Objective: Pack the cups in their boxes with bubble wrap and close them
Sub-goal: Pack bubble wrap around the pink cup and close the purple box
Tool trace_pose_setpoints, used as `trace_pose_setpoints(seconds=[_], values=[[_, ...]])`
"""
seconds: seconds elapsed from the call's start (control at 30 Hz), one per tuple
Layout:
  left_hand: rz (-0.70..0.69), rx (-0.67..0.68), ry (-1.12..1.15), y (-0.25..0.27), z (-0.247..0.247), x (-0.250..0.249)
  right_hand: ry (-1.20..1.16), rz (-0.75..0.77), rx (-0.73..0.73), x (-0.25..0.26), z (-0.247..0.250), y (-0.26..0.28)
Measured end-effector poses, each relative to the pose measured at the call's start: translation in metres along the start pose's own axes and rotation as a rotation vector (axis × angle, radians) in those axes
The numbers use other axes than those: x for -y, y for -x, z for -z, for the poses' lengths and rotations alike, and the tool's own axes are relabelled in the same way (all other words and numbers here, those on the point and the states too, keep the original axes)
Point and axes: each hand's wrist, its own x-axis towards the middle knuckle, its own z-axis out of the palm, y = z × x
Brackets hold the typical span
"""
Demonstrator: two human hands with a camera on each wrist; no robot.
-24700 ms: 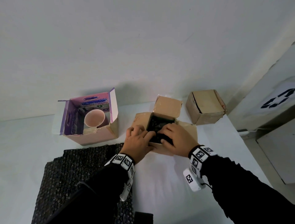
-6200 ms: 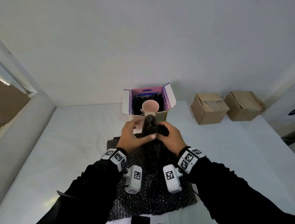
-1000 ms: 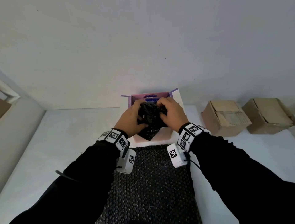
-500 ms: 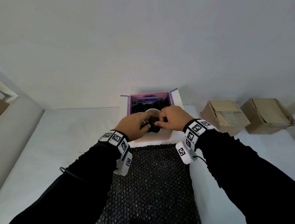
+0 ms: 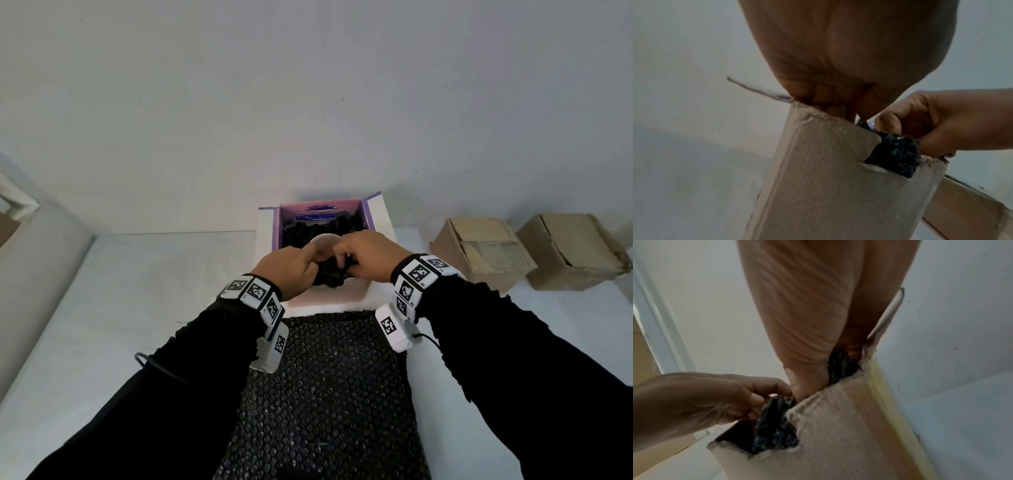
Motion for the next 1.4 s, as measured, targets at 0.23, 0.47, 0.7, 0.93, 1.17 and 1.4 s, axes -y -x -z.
trace_pose_setpoints(seconds=[0.23, 0.47, 0.7, 0.93, 1.17, 1.4], values=[[-0.039, 0.008, 0.012, -0.005, -0.003, 0.002, 0.187, 0.045, 0.151, -0.007, 0.005, 0.000], [-0.159, -0.035, 0.040, -0.006, -0.013, 0.002, 0.335, 0.013, 0.262, 0.003, 0.002, 0.001], [-0.130, 0.025, -0.153, -0.004, -0.013, 0.001, 0.406, -0.032, 0.276, 0.008, 0.003, 0.002], [-0.132, -0.050, 0.003, -0.003, -0.013, 0.001, 0.243, -0.053, -0.063, 0.000, 0.009, -0.004], [-0.166, 0.063, 0.096, -0.011, -0.024, -0.004, 0.595, -0.127, -0.100, -0.015, 0.012, -0.015], [-0.180, 0.135, -0.108, -0.009, -0.020, -0.012, 0.690, -0.195, 0.090, -0.013, 0.008, -0.027]])
